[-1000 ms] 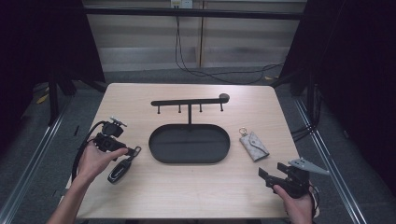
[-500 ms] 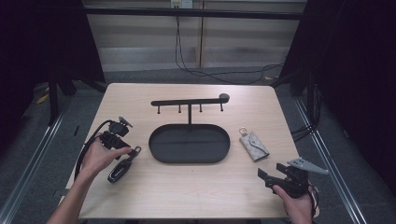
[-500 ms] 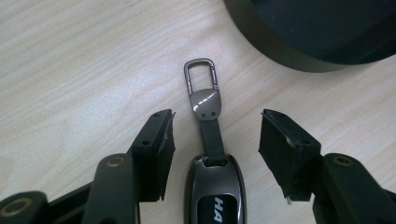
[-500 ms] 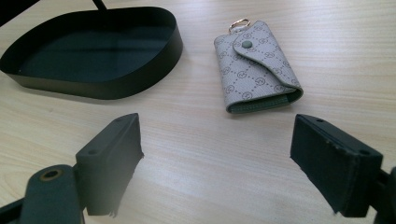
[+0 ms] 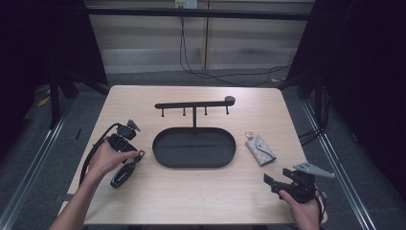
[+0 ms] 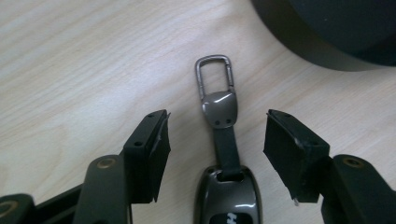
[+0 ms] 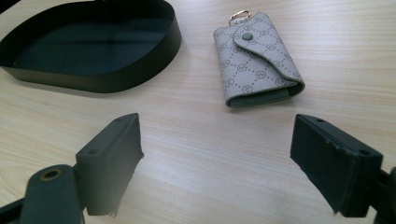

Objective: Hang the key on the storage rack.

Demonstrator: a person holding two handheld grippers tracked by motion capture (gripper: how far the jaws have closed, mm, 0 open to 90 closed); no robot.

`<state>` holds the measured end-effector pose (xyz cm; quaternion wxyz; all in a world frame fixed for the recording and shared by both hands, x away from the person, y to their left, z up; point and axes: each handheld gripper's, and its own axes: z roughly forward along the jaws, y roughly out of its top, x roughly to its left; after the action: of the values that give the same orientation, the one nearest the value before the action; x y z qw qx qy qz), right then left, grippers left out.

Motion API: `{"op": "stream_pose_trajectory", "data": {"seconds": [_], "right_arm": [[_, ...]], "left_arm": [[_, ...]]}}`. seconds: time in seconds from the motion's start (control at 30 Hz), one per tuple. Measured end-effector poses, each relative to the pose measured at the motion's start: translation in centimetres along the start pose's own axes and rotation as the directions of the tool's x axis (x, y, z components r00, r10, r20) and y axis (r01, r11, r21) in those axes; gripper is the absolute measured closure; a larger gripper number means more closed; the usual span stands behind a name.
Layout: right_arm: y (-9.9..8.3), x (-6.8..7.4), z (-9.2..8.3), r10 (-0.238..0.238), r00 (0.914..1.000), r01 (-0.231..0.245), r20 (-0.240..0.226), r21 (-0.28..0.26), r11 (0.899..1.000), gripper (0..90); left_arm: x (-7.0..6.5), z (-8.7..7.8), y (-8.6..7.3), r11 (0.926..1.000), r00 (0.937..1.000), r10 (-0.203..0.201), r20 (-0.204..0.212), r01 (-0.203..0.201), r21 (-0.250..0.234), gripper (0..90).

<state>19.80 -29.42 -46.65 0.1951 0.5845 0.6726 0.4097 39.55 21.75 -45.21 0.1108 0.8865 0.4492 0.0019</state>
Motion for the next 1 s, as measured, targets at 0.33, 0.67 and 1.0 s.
{"op": "stream_pose_trajectory", "data": {"seconds": [0.33,0.67,1.0], "right_arm": [[0.0,-0.1,0.1,0.001,1.0,-0.001,-0.004,0.008,1.0,16.2],[0.0,-0.1,0.2,-0.001,1.0,0.001,0.001,0.015,1.0,16.2],[0.0,-0.1,0.3,-0.004,1.0,0.004,0.0,0.023,1.0,16.2]], "left_arm": [[0.2,1.2,0.6,0.9996,0.9997,-0.007,-0.025,0.007,0.025,46.5],[0.0,1.7,1.1,0.9988,0.9994,0.001,-0.035,0.001,0.049,58.4],[-1.3,1.9,1.6,0.9975,0.997,0.017,-0.075,-0.012,0.07,69.4]]}}
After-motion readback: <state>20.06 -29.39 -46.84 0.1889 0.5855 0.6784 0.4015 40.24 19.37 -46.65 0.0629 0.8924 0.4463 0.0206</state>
